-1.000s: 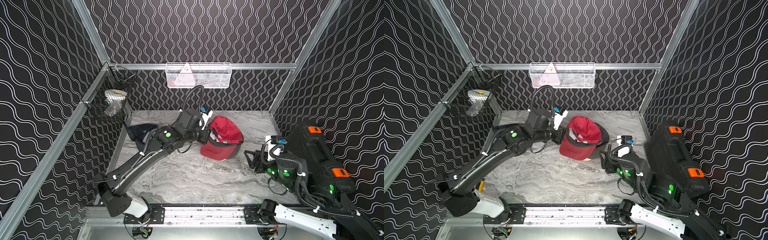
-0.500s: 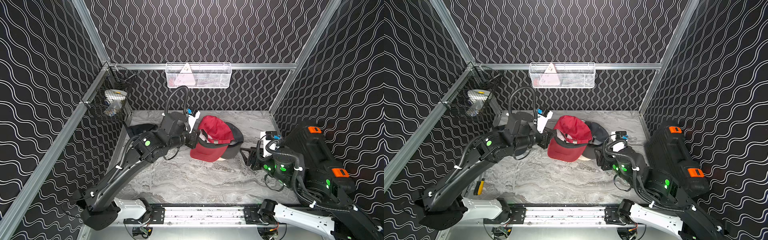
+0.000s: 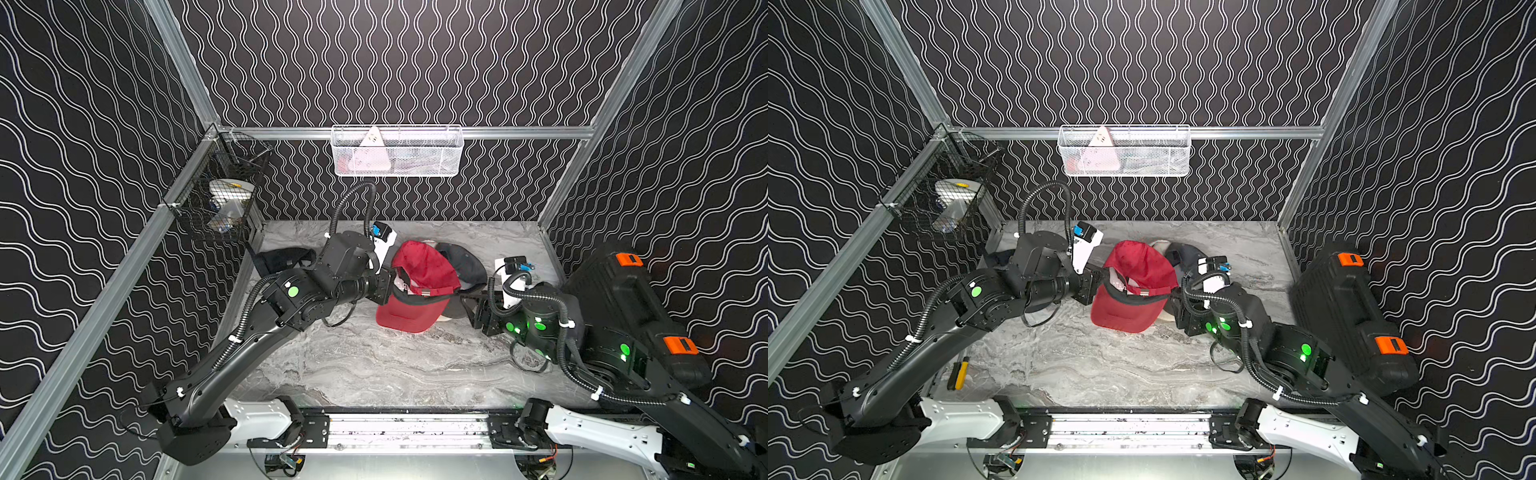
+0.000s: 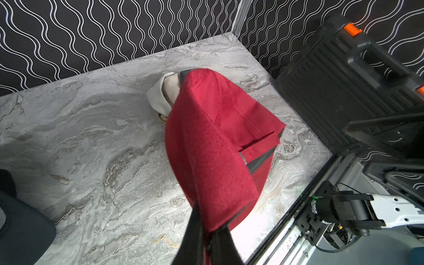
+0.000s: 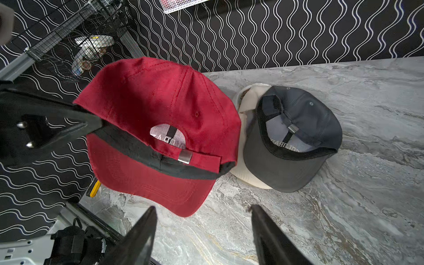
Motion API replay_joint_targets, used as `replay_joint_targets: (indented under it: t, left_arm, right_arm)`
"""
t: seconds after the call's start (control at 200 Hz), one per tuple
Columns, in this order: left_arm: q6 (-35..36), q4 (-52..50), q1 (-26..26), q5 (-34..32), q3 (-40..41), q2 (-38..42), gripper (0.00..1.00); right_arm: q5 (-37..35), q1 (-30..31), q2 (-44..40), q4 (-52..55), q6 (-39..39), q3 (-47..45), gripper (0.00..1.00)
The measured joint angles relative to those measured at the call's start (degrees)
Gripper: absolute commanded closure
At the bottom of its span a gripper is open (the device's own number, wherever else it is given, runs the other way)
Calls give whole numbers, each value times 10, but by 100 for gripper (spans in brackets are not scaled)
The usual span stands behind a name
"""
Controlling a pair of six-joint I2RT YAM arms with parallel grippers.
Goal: Open the adjustable buckle of the baseball cap
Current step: Pick up the baseball cap.
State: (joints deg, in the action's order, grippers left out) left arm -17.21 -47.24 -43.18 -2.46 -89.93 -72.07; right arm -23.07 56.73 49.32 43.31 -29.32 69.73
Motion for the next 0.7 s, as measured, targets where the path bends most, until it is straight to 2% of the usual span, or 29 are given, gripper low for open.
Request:
replay_joint_targets:
  t: [0.7]
  left_arm:
    - [9,-16,0,8,-26,3,100]
  right_arm:
    - [9,-2,60,-42,24,4,30]
